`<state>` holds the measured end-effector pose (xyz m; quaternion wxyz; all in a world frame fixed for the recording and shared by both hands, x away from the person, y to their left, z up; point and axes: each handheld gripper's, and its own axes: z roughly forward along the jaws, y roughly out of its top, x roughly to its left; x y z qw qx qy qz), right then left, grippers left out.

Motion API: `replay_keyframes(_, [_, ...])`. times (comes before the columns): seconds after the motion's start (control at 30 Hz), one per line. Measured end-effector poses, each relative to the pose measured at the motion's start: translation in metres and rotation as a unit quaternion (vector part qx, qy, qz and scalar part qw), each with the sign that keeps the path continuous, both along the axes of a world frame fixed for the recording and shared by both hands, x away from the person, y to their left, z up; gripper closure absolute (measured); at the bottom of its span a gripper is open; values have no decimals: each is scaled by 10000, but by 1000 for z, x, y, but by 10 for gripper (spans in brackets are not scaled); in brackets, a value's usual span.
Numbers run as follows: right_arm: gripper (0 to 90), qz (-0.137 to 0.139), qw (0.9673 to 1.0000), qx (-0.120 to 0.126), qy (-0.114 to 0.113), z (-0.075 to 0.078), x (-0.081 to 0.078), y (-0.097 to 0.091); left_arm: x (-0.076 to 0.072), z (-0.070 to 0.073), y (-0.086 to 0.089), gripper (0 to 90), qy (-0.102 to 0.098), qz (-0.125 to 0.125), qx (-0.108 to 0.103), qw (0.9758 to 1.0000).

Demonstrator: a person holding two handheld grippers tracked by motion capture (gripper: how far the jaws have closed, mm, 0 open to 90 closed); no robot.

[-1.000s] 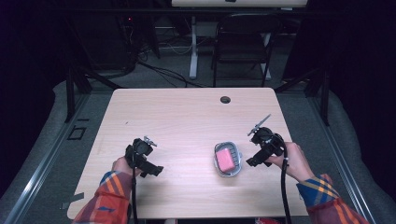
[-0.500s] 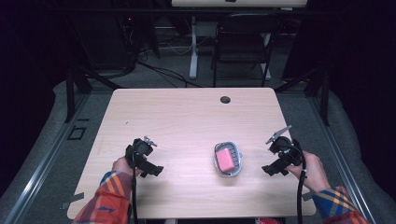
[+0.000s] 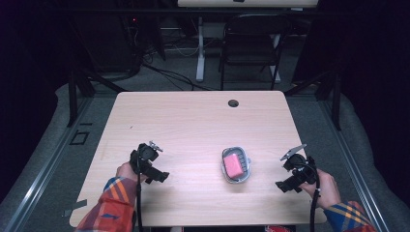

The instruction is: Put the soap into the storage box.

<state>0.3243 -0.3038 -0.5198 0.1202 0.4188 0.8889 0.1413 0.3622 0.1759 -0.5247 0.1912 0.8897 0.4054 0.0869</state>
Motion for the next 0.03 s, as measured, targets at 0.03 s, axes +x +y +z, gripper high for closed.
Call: replay_keyframes(0.03, [0,-8,10000,-30,9,-1,1,-1,0,0,0,5,4,-5,-5,10000])
